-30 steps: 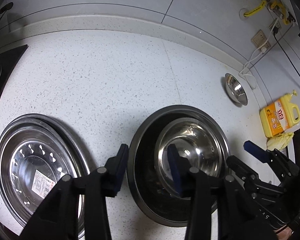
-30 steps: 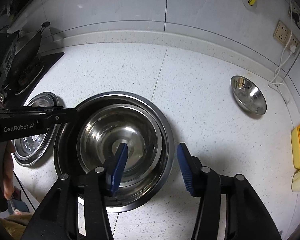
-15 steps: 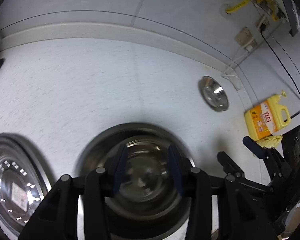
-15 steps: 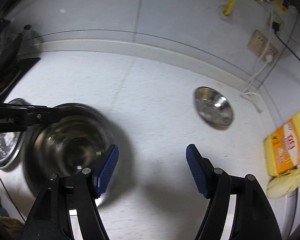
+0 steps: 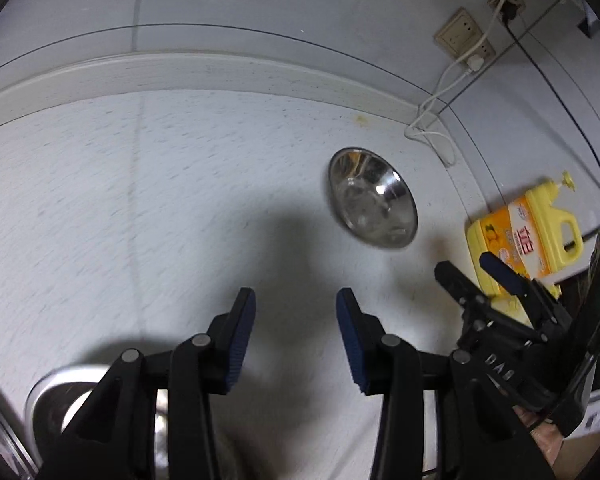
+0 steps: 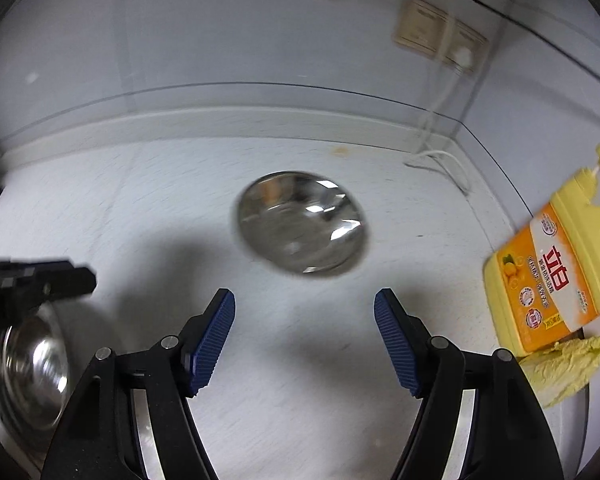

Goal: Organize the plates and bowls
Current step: 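Move both grippers to the small stainless bowl by the wall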

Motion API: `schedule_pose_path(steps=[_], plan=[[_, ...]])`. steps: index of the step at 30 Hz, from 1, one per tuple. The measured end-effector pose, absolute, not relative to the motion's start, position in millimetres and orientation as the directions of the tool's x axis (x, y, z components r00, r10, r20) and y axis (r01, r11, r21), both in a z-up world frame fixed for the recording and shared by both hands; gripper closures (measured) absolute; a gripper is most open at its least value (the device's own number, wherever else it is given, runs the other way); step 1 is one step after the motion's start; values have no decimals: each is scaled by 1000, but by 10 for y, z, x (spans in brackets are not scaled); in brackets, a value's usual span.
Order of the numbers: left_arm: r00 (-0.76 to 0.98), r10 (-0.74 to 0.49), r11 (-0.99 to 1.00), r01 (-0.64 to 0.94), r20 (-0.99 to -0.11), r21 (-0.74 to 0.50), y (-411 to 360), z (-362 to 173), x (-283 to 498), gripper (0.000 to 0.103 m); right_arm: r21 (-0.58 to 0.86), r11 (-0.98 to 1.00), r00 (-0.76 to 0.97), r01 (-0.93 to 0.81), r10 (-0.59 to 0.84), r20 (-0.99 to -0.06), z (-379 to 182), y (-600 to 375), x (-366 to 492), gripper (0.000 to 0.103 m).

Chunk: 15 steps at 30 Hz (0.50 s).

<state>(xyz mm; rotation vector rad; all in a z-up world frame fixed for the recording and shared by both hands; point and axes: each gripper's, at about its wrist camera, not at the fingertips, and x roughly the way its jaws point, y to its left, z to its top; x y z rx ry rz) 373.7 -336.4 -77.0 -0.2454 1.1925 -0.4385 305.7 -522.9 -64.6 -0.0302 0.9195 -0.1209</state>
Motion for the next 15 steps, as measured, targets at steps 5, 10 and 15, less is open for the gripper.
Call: schedule_pose_path(steps=[5,10,15], plan=[[303,-476,879,148,-825,-453,-3493,-942,4156,63,27,987,602,156,-73,-795,-760,-5674,3386,35],[291,-491,870,130,-821,-475,-3626,-1128,4520,63,164,969,592,184,24,-806,-951,-5901,3659,35],[272,-492,871,138,-827,-472,-3757,-1279,4755,63,206,956,573,209,51,-818,-1121,-5984,3826,36]])
